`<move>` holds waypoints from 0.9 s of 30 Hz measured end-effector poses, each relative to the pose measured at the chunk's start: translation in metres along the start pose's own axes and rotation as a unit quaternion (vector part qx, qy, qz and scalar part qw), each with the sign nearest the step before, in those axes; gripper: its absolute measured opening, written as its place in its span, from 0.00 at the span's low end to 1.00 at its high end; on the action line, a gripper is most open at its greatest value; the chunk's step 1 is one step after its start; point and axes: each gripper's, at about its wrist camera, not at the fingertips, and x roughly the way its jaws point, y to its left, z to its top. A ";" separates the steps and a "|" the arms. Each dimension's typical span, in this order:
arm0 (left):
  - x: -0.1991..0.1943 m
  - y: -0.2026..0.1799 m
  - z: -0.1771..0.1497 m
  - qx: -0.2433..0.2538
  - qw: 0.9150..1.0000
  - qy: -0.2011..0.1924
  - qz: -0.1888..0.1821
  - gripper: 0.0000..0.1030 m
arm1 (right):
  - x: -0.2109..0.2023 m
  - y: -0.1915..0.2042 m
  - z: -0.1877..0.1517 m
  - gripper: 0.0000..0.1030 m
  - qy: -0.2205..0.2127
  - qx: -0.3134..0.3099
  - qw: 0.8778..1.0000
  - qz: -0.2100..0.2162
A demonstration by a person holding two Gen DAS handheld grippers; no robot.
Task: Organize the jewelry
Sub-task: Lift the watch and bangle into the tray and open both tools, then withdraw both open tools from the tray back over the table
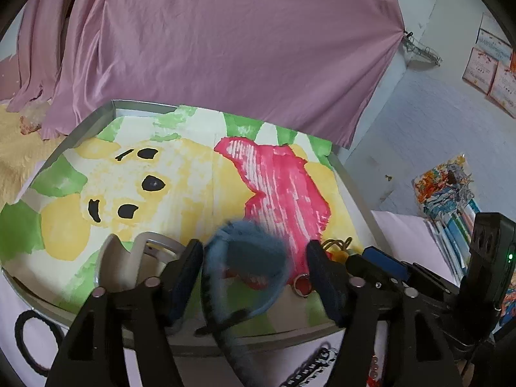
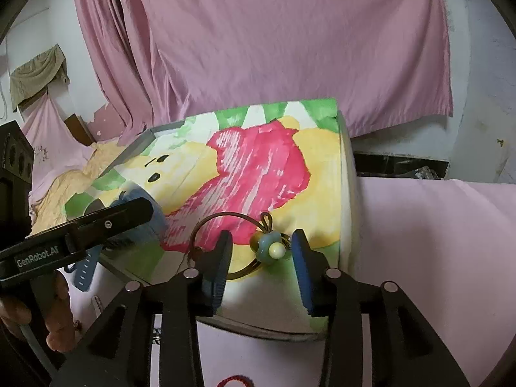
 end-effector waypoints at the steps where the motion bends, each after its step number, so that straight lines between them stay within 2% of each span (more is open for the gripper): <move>1: -0.002 0.000 0.000 -0.001 1.000 -0.004 -0.002 0.68 | -0.004 0.000 -0.001 0.44 -0.008 0.000 1.000 -0.007; 6: -0.013 0.000 -0.004 -0.008 1.000 -0.012 0.001 0.68 | -0.029 -0.004 -0.003 0.47 -0.048 0.004 0.999 -0.022; 8: -0.020 -0.002 -0.006 -0.008 1.000 -0.021 0.001 0.70 | -0.044 -0.004 -0.006 0.59 -0.071 0.003 0.997 -0.025; 10: -0.032 -0.006 -0.011 -0.002 0.999 -0.040 0.006 0.80 | -0.057 -0.005 -0.008 0.67 -0.092 0.001 0.995 -0.028; 12: -0.048 -0.010 -0.017 0.005 0.998 -0.068 0.010 0.84 | -0.071 -0.004 -0.011 0.72 -0.115 -0.002 0.993 -0.031; 14: -0.062 -0.014 -0.022 0.014 0.996 -0.088 0.013 0.94 | -0.087 -0.003 -0.016 0.80 -0.138 -0.001 0.990 -0.034; 16: -0.079 -0.017 -0.030 0.022 0.992 -0.119 0.023 0.99 | -0.100 -0.002 -0.021 0.90 -0.159 -0.001 0.987 -0.031; 19: -0.104 -0.022 -0.042 0.047 0.985 -0.161 0.043 0.99 | -0.121 0.001 -0.031 0.92 -0.189 -0.005 0.982 -0.027; 24: -0.132 -0.025 -0.063 0.076 0.975 -0.196 0.075 0.99 | -0.149 0.014 -0.051 0.97 -0.229 -0.028 0.972 -0.035; 27: -0.143 -0.023 -0.077 0.078 0.973 -0.204 0.078 0.99 | -0.160 0.021 -0.061 0.98 -0.238 -0.041 0.970 -0.033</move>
